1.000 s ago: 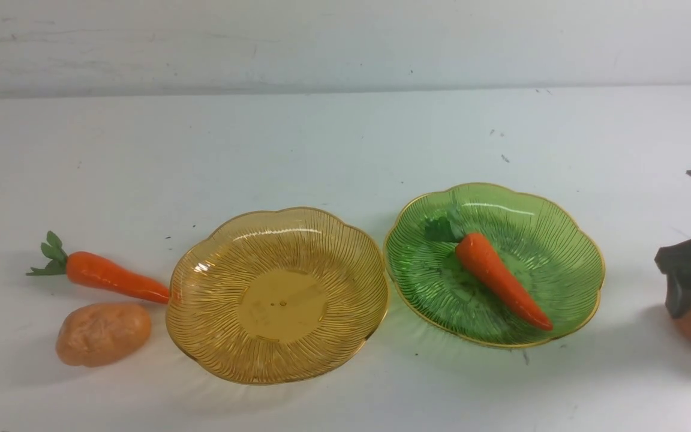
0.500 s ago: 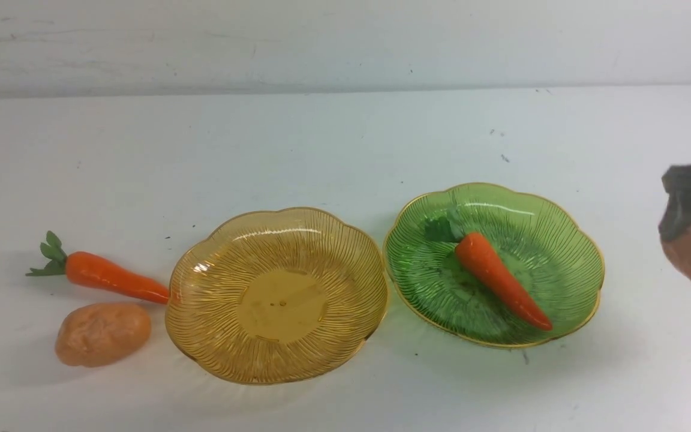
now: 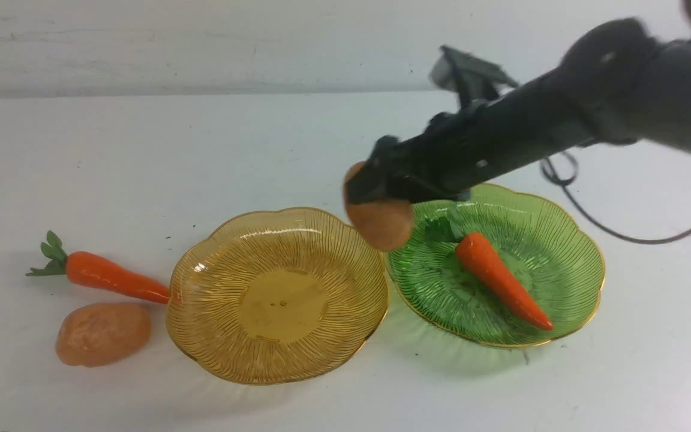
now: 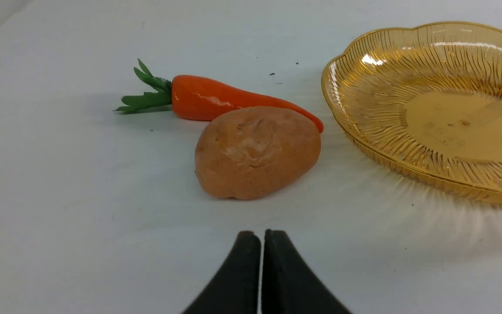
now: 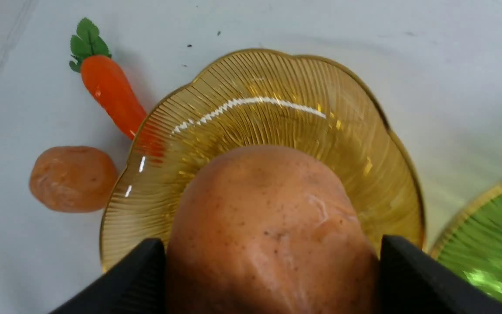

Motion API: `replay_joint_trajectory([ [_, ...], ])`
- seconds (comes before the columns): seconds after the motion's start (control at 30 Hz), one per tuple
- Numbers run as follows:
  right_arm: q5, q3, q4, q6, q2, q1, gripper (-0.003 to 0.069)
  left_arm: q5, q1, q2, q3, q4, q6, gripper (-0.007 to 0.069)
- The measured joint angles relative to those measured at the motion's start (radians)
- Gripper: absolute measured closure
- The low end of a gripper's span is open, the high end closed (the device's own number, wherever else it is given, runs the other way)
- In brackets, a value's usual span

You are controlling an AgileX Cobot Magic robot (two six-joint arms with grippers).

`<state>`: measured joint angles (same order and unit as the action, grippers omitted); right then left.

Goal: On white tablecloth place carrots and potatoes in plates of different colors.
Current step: 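Pick up the potato from the right side of the table and place it in a plate with the right gripper, then put the potatoes from the left side into the left plate with the left gripper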

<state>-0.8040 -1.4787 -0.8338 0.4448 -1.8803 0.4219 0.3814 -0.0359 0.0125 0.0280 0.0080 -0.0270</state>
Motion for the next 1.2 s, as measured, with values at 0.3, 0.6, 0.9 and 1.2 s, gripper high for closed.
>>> replay_joint_trajectory([
  [0.3,0.228,-0.027,-0.019,0.138,-0.143,0.172,0.0092,0.000,0.000,0.000,0.000,0.000,0.000,0.0627],
  [0.6,-0.086,-0.220,0.011,0.096,-0.135,0.079,-0.0029,0.000,0.000,0.000,0.000,-0.008,0.000,0.0627],
  [0.9,-0.430,-0.564,0.329,-0.238,-0.107,-0.023,0.0420,0.000,0.000,0.000,0.000,-0.239,-0.113,0.0627],
  [1.2,-0.451,-0.168,0.790,-0.375,0.438,-0.057,0.0674,-0.029,0.000,0.000,0.000,-0.720,-0.184,0.0627],
])
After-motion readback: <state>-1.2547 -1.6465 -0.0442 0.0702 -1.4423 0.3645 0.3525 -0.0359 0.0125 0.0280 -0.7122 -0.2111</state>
